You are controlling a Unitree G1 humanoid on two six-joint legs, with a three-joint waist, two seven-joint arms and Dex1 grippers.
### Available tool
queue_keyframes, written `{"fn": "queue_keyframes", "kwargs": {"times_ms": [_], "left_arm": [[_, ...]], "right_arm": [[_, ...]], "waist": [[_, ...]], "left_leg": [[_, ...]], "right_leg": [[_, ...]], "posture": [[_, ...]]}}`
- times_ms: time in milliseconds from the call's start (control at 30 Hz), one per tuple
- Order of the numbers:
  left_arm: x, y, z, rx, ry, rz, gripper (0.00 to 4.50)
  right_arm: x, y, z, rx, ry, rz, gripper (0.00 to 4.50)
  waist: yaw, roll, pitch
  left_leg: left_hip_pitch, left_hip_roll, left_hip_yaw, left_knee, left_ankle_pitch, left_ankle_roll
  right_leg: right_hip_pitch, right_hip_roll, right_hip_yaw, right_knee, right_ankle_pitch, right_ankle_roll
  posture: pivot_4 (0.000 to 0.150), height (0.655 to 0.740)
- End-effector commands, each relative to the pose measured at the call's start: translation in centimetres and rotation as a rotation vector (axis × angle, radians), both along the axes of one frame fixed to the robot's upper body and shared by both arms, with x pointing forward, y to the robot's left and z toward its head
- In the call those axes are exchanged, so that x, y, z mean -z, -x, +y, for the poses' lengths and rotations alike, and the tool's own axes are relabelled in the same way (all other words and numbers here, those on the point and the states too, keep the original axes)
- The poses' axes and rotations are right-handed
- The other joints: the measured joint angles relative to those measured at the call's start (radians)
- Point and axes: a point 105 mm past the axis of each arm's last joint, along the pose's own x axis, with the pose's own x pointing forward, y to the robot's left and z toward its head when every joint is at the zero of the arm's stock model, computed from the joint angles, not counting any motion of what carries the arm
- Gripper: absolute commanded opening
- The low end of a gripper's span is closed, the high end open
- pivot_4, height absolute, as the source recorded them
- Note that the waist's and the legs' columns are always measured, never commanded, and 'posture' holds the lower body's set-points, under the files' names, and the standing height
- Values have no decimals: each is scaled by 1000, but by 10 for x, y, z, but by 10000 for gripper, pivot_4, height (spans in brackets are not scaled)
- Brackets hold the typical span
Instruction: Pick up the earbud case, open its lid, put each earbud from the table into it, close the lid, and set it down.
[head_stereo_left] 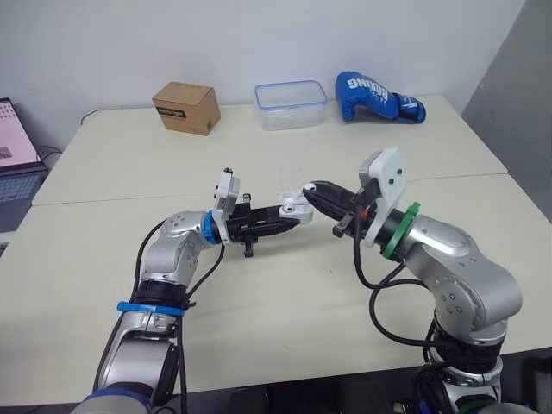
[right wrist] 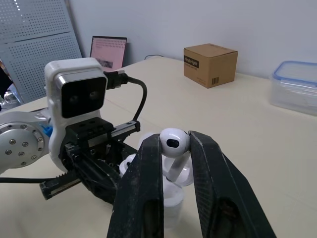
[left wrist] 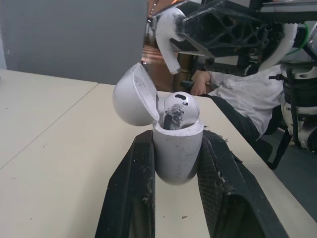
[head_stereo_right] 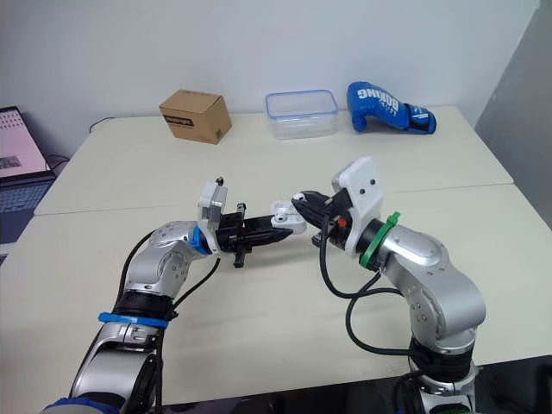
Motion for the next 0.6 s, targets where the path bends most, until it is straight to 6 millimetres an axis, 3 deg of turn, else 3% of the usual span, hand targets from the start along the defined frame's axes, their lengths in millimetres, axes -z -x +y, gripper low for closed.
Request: {"fn": "queue_keyframes", "kwargs": {"times_ms": [33,600], "left_arm": [[-14,-2,-3,3,26,-46,7710],[-20,0,0,0,37,-56,7710]], "right_arm": [[0,4,2,-28,2,-14,4381],[-1,-1,2,-10,65,-34,4381]], "waist": [[0,0,0],[-1,0,0]], "left_leg": [[0,0,0,0,0,0],[0,0,0,0,0,0]], "right_leg": [[0,0,0,0,0,0],[0,0,0,0,0,0]], "posture": [[1500,7307],[1500,7307]]}}
